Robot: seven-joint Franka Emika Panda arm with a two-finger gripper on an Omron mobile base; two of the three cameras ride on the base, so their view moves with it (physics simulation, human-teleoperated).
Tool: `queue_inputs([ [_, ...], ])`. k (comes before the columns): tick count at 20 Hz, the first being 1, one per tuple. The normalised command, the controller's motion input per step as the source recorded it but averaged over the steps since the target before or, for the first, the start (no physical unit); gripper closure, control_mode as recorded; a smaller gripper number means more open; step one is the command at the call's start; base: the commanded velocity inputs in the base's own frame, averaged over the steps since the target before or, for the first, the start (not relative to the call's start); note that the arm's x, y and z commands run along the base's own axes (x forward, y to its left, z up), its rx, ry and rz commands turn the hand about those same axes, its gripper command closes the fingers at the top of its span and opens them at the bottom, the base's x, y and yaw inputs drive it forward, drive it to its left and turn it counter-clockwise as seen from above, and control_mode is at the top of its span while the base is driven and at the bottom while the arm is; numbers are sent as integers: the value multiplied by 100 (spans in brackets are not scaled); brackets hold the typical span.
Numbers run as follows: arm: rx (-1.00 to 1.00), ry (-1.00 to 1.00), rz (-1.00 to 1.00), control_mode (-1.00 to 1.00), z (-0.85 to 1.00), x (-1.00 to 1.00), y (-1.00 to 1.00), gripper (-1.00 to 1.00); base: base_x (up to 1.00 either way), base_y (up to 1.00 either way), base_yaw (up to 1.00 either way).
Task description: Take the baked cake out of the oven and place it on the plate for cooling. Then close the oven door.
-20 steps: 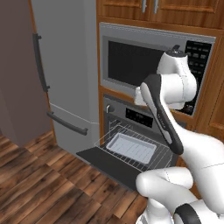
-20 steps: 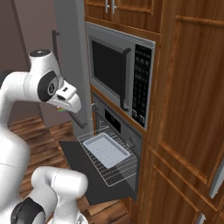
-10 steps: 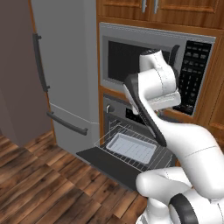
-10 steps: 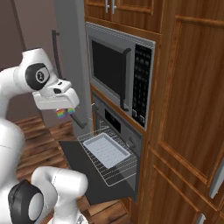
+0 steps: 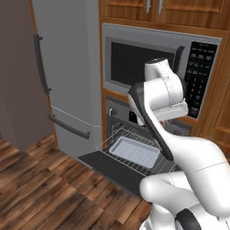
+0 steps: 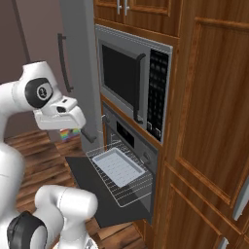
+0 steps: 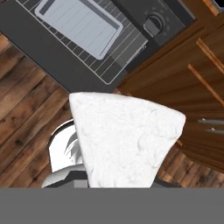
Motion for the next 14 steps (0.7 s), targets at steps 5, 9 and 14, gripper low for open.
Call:
queue_inputs([
  [5,0,0,0,-100,-16,-31,0,100,0,0,0],
  [9,0,0,0,100,-13,-30,0,100,-12,0,0],
  [14,0,0,0,100,0,0,0,100,-62,-6,0],
])
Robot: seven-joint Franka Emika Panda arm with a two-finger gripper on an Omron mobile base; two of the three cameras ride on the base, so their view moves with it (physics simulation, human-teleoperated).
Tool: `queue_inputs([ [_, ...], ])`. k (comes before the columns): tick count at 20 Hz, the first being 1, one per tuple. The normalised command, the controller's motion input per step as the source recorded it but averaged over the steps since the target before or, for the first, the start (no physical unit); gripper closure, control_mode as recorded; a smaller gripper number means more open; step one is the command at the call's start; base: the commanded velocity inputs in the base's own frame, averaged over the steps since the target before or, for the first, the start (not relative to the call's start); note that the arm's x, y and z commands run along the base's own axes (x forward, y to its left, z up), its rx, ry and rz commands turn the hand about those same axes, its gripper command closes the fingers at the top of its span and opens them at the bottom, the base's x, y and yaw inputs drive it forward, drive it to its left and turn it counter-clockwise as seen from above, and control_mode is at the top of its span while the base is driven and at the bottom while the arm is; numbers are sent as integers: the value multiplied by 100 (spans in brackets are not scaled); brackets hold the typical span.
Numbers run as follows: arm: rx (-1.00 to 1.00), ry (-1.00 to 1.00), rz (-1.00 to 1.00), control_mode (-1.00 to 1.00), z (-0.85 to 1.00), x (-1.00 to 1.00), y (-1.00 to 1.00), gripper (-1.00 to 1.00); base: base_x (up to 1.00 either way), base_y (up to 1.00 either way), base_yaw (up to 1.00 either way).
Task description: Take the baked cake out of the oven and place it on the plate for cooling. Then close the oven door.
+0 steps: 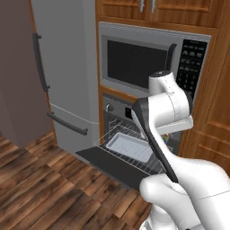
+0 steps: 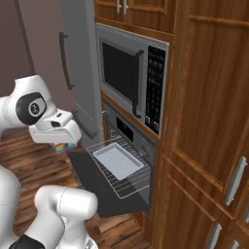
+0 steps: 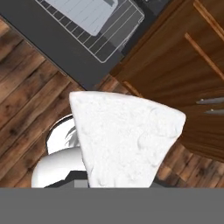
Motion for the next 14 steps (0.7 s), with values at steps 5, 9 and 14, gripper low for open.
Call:
queue_inputs([
  [5,0,0,0,100,0,0,0,100,-49,-19,-1],
  [9,0,0,0,100,0,0,0,100,-38,-28,-7],
  [14,0,0,0,100,0,0,0,100,-59,-34,-12],
])
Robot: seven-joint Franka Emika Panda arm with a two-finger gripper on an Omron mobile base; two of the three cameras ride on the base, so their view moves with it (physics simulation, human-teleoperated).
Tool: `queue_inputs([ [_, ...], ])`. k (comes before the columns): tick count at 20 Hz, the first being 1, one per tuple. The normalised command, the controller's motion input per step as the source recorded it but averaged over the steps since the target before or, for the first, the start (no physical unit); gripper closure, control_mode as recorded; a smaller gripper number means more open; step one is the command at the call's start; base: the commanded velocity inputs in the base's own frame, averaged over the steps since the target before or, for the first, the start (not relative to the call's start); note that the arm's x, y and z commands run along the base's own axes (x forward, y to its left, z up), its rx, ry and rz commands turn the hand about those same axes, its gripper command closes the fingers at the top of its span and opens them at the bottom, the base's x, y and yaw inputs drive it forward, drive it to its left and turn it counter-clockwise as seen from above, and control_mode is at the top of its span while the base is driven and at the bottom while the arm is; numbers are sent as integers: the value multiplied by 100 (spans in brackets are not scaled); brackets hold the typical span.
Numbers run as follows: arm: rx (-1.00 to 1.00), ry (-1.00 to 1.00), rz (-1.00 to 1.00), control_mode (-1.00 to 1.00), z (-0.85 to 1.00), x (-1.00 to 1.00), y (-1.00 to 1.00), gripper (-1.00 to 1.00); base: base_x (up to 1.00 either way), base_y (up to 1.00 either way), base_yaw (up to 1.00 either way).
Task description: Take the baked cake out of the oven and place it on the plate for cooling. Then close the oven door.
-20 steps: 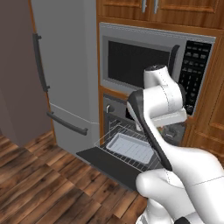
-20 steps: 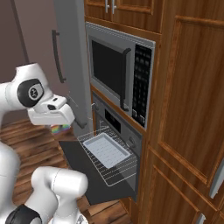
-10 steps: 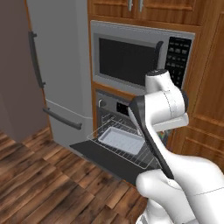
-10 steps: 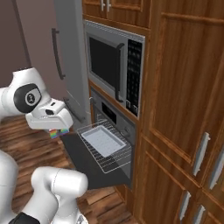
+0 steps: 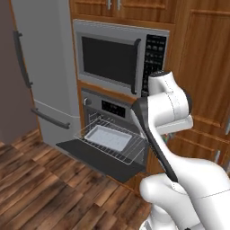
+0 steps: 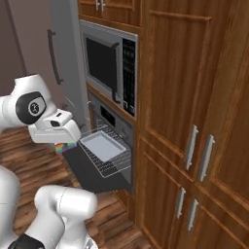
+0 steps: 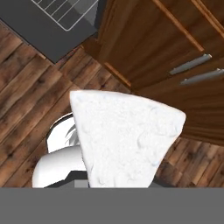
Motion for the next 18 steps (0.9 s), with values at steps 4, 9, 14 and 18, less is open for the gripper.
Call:
queue_inputs([
  [4,0,0,0,100,0,0,0,100,-60,-35,-20],
  [9,0,0,0,100,0,0,0,100,-75,-51,-22],
  [14,0,0,0,100,0,0,0,100,-78,-62,-24],
  [18,0,0,0,100,0,0,0,100,-69,-67,-25],
])
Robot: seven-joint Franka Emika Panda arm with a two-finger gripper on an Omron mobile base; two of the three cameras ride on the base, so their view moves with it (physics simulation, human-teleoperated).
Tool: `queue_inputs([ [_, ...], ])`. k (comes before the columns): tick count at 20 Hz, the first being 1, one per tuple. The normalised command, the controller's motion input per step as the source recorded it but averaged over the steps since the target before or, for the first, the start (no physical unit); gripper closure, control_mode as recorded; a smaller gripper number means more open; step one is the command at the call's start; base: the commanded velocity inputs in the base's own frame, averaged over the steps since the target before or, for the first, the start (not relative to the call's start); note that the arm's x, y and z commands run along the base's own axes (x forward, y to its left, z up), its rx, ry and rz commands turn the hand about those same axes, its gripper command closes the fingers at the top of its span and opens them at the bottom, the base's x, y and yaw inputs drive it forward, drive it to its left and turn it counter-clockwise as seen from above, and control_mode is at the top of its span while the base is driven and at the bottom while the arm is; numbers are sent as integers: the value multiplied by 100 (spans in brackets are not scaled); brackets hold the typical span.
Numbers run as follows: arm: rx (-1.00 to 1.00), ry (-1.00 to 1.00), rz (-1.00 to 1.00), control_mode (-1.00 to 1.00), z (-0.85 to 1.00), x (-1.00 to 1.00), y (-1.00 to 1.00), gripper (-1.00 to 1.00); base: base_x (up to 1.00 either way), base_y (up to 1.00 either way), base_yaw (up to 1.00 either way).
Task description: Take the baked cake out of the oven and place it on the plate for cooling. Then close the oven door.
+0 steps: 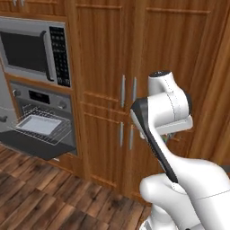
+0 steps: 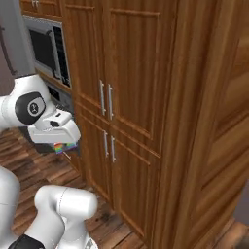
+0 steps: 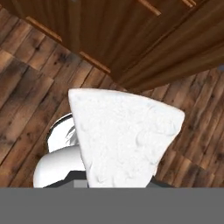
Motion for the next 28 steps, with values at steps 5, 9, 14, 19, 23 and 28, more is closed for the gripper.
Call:
queue_inputs([
  [5,0,0,0,100,0,0,0,100,-66,-67,-24],
  [9,0,0,0,100,0,0,0,100,-61,-29,-17],
  [14,0,0,0,100,0,0,0,100,-33,28,15],
  [19,0,0,0,100,0,0,0,100,-13,53,38],
  [23,0,0,0,100,0,0,0,100,0,44,45],
  [28,0,0,0,100,0,0,0,100,0,64,32],
])
